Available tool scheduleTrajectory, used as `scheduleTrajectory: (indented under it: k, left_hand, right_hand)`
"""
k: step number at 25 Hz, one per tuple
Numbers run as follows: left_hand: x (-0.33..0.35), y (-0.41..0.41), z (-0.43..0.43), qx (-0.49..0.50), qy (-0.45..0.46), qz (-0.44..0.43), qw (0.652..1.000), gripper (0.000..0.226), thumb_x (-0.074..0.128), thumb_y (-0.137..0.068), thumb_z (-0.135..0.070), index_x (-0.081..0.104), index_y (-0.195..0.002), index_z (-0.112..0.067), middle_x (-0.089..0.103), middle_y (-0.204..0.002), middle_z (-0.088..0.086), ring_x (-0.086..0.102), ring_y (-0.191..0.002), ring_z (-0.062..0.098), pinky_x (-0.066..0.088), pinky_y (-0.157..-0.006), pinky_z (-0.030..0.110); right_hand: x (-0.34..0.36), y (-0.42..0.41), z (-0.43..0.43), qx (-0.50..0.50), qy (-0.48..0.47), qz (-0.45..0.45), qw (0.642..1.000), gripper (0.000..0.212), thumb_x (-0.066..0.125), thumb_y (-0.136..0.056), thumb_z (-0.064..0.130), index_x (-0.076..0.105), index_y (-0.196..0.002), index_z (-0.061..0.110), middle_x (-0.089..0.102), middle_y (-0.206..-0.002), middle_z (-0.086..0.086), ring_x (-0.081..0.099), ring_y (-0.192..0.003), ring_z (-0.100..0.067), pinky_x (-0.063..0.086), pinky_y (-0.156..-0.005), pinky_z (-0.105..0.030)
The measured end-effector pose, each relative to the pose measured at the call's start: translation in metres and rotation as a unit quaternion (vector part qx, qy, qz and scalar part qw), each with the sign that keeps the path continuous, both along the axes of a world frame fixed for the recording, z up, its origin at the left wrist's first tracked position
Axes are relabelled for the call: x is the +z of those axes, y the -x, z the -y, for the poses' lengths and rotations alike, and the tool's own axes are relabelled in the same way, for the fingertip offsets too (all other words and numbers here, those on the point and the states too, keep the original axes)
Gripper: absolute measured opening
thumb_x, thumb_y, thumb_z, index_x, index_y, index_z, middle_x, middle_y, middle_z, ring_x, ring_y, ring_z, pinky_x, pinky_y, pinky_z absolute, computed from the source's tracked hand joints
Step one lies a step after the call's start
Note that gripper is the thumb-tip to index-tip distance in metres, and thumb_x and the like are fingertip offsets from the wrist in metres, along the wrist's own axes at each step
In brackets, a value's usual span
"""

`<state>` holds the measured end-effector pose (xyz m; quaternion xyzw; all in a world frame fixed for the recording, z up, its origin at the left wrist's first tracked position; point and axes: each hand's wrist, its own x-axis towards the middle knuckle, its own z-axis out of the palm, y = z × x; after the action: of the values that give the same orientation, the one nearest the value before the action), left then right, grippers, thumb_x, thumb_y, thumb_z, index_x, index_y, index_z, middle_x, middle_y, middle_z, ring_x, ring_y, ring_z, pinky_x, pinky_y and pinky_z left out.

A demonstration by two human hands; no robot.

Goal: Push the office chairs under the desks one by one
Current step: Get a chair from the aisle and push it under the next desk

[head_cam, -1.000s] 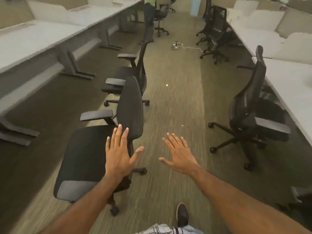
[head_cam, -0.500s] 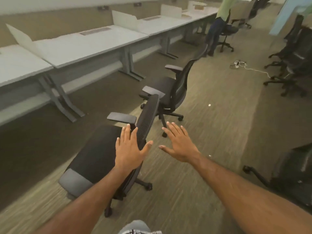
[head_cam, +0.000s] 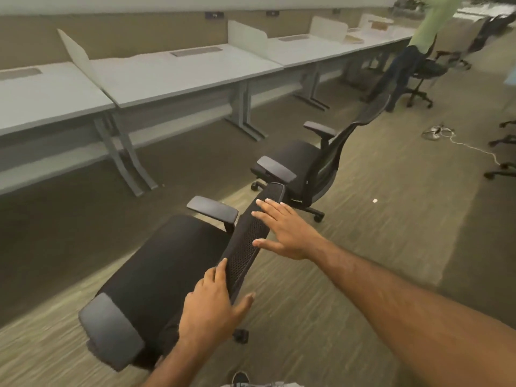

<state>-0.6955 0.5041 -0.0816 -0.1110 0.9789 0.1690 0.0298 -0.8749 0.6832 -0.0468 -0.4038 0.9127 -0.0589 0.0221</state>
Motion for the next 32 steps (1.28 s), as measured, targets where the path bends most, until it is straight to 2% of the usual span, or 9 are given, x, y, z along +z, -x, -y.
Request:
scheduleTrajectory:
  k: [2, 4, 7, 10, 14, 19, 24, 29, 32]
  left_hand:
    - [0.002, 0.002, -0.001, 0.015, -0.004, -0.001, 1.0, 0.103, 0.021, -0.079, -0.092, 0.016, -0.16, -0.029, 0.045, -0.149, -0.008, 0.054, -0.126, 0.015, 0.051, -0.096, 0.037]
    - [0.005, 0.003, -0.003, 0.051, -0.009, 0.008, 0.999, 0.105, 0.01, -0.076, -0.094, 0.025, -0.158, -0.029, 0.049, -0.146, -0.007, 0.057, -0.123, 0.016, 0.051, -0.093, 0.038]
    - [0.005, 0.008, -0.007, 0.097, -0.01, 0.017, 0.995, 0.092, 0.017, -0.082, -0.091, 0.037, -0.15, -0.031, 0.055, -0.139, -0.006, 0.06, -0.118, 0.019, 0.052, -0.092, 0.042]
    - [0.006, 0.008, -0.009, 0.134, -0.005, 0.04, 0.99, 0.091, 0.023, -0.082, -0.092, 0.043, -0.146, -0.031, 0.058, -0.135, -0.006, 0.061, -0.116, 0.02, 0.052, -0.094, 0.043]
    - [0.006, 0.011, -0.01, 0.186, 0.006, 0.063, 0.981, 0.102, 0.018, -0.069, -0.102, 0.05, -0.138, -0.034, 0.063, -0.126, -0.009, 0.064, -0.11, 0.018, 0.053, -0.09, 0.042]
    - [0.003, 0.019, -0.012, 0.26, 0.019, 0.064, 0.963, 0.11, 0.013, -0.053, -0.111, 0.059, -0.12, -0.037, 0.072, -0.108, -0.011, 0.068, -0.099, 0.016, 0.05, -0.078, 0.038]
    - [0.005, 0.019, -0.006, 0.306, 0.047, 0.038, 0.95, 0.115, 0.016, -0.049, -0.113, 0.064, -0.119, -0.036, 0.074, -0.099, -0.011, 0.069, -0.091, 0.016, 0.043, -0.064, 0.033]
    - [0.011, 0.006, 0.024, 0.332, 0.034, 0.022, 0.942, 0.114, 0.021, -0.046, -0.114, 0.069, -0.116, -0.037, 0.075, -0.099, -0.015, 0.069, -0.091, 0.015, 0.051, -0.072, 0.033]
    - [0.012, 0.001, 0.05, 0.334, 0.02, 0.014, 0.942, 0.114, 0.024, -0.045, -0.114, 0.07, -0.114, -0.036, 0.076, -0.097, -0.012, 0.069, -0.091, 0.017, 0.05, -0.073, 0.034]
  right_hand:
    - [-0.004, 0.019, 0.007, 0.014, -0.01, 0.024, 1.0, 0.081, 0.034, -0.097, 0.07, 0.029, -0.159, 0.019, 0.012, -0.17, -0.006, 0.003, -0.156, -0.02, 0.001, -0.125, -0.042]
    - [-0.008, 0.038, 0.012, 0.048, -0.033, 0.035, 0.998, 0.078, 0.035, -0.098, 0.07, 0.037, -0.155, 0.018, 0.022, -0.168, -0.006, 0.01, -0.155, -0.021, 0.001, -0.124, -0.041]
    - [-0.009, 0.072, 0.021, 0.12, -0.055, 0.032, 0.991, 0.079, 0.031, -0.095, 0.076, 0.059, -0.138, 0.015, 0.054, -0.147, -0.006, 0.038, -0.142, -0.023, 0.015, -0.121, -0.044]
    - [-0.012, 0.095, 0.037, 0.197, -0.082, -0.004, 0.977, 0.088, 0.018, -0.089, 0.084, 0.07, -0.114, 0.017, 0.072, -0.116, -0.003, 0.06, -0.113, -0.023, 0.035, -0.108, -0.042]
    - [-0.022, 0.109, 0.047, 0.239, -0.044, -0.028, 0.97, 0.083, 0.021, -0.09, 0.081, 0.074, -0.097, 0.018, 0.073, -0.096, -0.001, 0.064, -0.091, -0.024, 0.046, -0.087, -0.041]
    - [-0.024, 0.119, 0.055, 0.259, -0.007, -0.05, 0.965, 0.075, 0.021, -0.092, 0.075, 0.067, -0.077, 0.018, 0.069, -0.078, -0.002, 0.061, -0.074, -0.025, 0.045, -0.075, -0.04]
    - [-0.02, 0.122, 0.07, 0.281, 0.03, -0.073, 0.957, 0.071, 0.025, -0.093, 0.07, 0.065, -0.069, 0.017, 0.065, -0.066, -0.003, 0.06, -0.065, -0.027, 0.043, -0.064, -0.037]
    - [-0.017, 0.11, 0.095, 0.298, 0.059, -0.091, 0.948, 0.074, 0.028, -0.091, 0.074, 0.061, -0.062, 0.015, 0.064, -0.061, -0.006, 0.06, -0.061, -0.028, 0.033, -0.059, -0.036]
    - [-0.017, 0.102, 0.119, 0.305, 0.062, -0.072, 0.948, 0.074, 0.023, -0.089, 0.077, 0.053, -0.061, 0.016, 0.065, -0.064, -0.008, 0.06, -0.063, -0.03, 0.039, -0.062, -0.037]
